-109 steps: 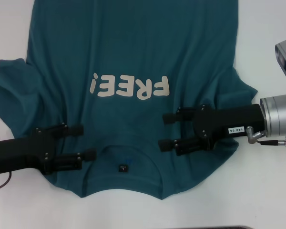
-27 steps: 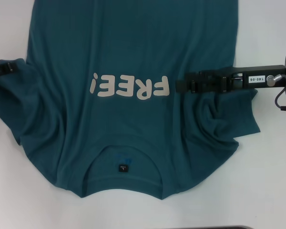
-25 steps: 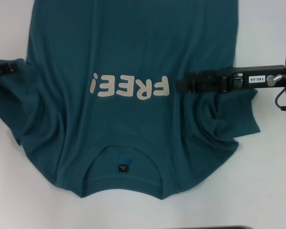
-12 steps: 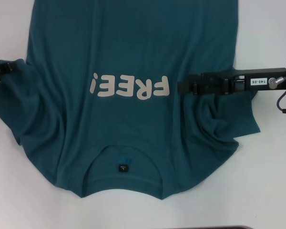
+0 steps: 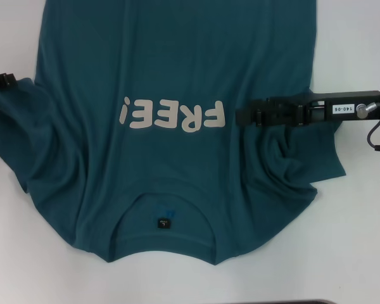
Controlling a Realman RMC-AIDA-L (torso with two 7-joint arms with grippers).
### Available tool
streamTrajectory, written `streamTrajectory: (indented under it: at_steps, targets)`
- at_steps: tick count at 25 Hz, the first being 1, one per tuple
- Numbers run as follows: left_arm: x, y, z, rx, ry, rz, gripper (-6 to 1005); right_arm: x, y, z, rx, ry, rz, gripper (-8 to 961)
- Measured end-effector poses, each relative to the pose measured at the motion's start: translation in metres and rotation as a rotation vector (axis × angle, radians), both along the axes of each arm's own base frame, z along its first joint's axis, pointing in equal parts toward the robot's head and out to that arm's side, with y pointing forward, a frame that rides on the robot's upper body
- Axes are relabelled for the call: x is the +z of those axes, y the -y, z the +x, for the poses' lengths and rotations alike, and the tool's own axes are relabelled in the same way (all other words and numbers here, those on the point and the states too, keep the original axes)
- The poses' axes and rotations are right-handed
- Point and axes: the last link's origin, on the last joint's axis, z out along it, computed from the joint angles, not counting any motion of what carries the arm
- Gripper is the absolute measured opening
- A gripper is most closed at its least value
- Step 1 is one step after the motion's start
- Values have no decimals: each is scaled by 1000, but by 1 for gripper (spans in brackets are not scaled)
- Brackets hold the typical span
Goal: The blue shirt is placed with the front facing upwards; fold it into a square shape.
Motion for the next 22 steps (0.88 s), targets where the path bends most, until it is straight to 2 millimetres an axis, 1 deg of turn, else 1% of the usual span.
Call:
streamTrajectory:
  at_steps: [13,22]
  targets:
    - [-5,0,5,-23,-13,-43,728,1,0,1,-1,3,0,918]
    - [-5,-3,3,29,-32,-68,723,1,1,3,-8,2,1,916]
